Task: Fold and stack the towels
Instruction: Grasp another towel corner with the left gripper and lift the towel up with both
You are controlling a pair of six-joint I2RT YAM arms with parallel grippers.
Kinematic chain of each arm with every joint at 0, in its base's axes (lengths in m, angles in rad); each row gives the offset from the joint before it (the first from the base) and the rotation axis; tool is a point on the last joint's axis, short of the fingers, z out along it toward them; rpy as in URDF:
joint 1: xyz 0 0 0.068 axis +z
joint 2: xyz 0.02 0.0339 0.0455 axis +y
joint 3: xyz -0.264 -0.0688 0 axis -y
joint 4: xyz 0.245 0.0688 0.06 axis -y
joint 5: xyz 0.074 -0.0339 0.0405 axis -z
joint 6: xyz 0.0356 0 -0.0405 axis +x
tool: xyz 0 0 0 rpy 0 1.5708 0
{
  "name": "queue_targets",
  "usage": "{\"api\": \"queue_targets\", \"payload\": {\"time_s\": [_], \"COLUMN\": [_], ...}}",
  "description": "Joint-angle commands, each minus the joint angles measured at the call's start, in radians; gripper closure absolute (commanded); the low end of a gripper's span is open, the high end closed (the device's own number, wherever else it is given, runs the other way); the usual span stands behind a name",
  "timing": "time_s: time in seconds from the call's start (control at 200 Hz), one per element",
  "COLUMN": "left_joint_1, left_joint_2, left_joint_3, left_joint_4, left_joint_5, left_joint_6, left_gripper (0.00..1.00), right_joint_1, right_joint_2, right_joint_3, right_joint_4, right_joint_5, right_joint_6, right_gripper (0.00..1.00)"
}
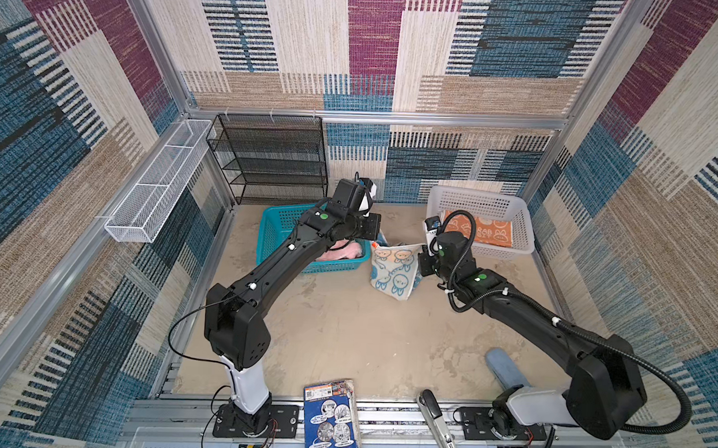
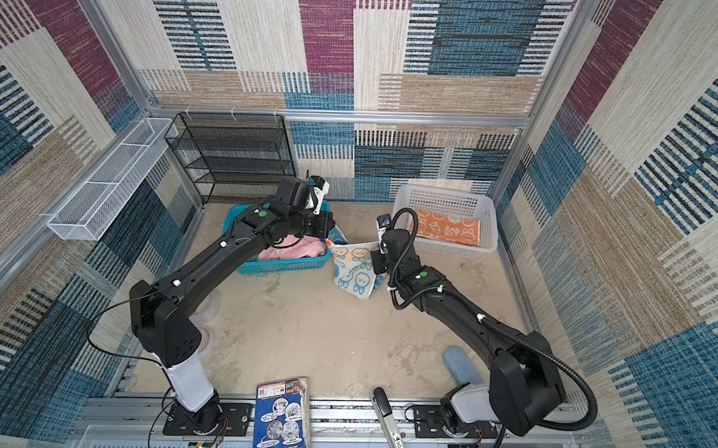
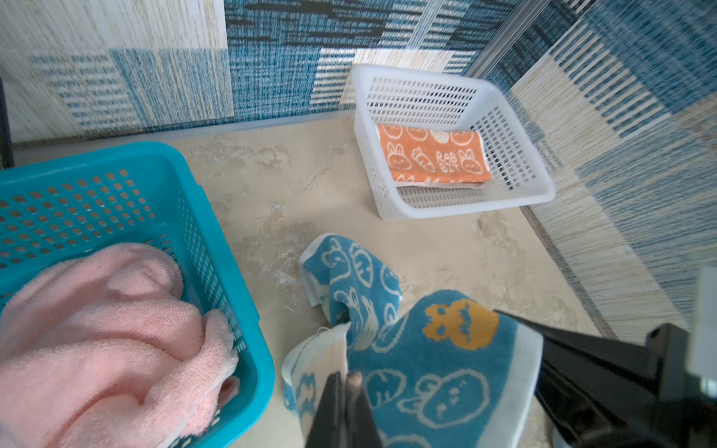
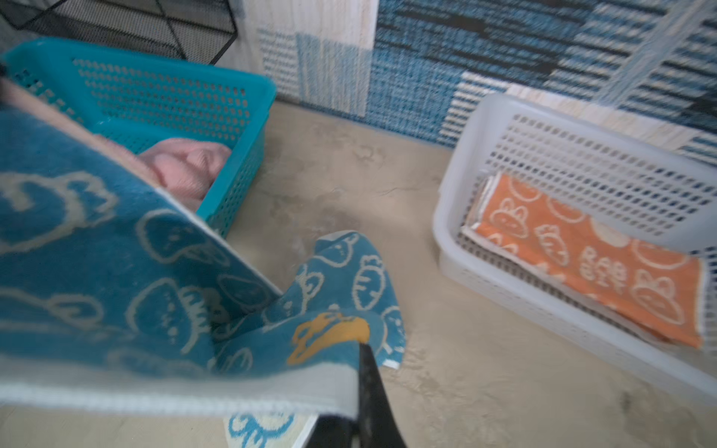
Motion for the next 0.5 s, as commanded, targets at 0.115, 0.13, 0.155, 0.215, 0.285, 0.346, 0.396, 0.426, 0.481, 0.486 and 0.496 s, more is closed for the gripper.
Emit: {"api": "queue_targets", "payload": {"time_s": [0.115,0.13,0.155,0.215,0.285,0.346,0.396,0.426,0.481,0.486,0.496], "left_joint_1": [0.001,0.001,0.001,0.001,0.001,0.001,0.001,0.001,0.001,0.001,0.001], "left_joint_2": [-0.023,-0.023,-0.024,-0.022,-0.017,-0.014,-0.013,-0.013,-0.017,-0.018,-0.020], "left_joint_3": [0.167,0.175,0.193,0.234,0.282,0.325,0.353,0.368,0.391,0.392,0.394], "left_joint_4": [-0.070,-0.070,-0.070,-0.070,-0.070,-0.070,-0.071,-0.072,-0.070,-0.070,-0.070], "left_joint_5": [0.051,0.056,0.061,0.073,0.069,0.075,0.082,0.087,0.091,0.091,0.091], "left_joint_6": [-0.048,-0.052,-0.063,-0.085,-0.131,-0.156,-0.178,-0.191,-0.214,-0.216,-0.219], "left_gripper": [1.00,1.00,1.00,1.00,1.00,1.00,1.00,1.00,1.00,1.00,1.00], "right_joint_1": [-0.073,-0.076,-0.082,-0.090,-0.090,-0.090,-0.090,-0.090,-0.090,-0.090,-0.089], "right_joint_2": [-0.111,-0.119,-0.130,-0.149,-0.157,-0.162,-0.164,-0.168,-0.176,-0.178,-0.180], "right_joint_3": [0.111,0.119,0.132,0.176,0.230,0.272,0.305,0.322,0.347,0.349,0.351], "right_joint_4": [-0.079,-0.078,-0.081,-0.087,-0.100,-0.109,-0.118,-0.123,-0.132,-0.132,-0.134], "right_joint_5": [0.120,0.122,0.122,0.126,0.140,0.153,0.156,0.158,0.152,0.151,0.150], "right_joint_6": [-0.099,-0.103,-0.109,-0.131,-0.157,-0.175,-0.189,-0.193,-0.204,-0.205,-0.208], "right_gripper": [1.00,1.00,1.00,1.00,1.00,1.00,1.00,1.00,1.00,1.00,1.00]}}
